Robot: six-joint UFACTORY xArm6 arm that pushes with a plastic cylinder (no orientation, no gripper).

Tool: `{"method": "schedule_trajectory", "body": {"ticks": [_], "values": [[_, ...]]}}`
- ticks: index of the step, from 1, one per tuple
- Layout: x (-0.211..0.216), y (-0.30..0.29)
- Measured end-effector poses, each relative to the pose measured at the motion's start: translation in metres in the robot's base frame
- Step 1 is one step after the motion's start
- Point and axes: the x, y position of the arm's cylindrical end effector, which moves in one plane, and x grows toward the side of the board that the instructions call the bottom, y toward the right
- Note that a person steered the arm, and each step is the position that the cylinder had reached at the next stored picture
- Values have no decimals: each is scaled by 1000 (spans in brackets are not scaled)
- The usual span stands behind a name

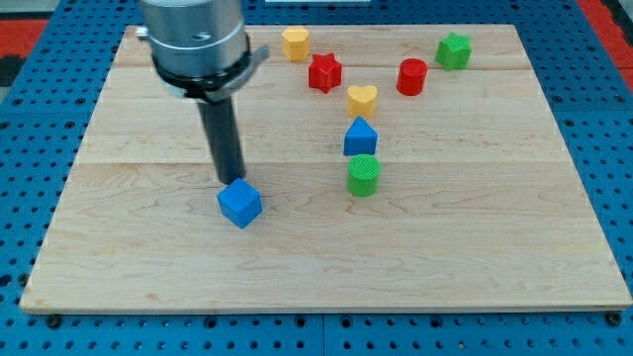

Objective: Push the blue cube towards bottom center

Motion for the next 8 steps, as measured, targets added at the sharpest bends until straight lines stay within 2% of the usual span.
{"method": "schedule_trajectory", "body": {"ticks": [1,2,4,5,6,8], "values": [[-9,-38],[27,-18],[79,87],[79,102],[61,75],[27,72]]}}
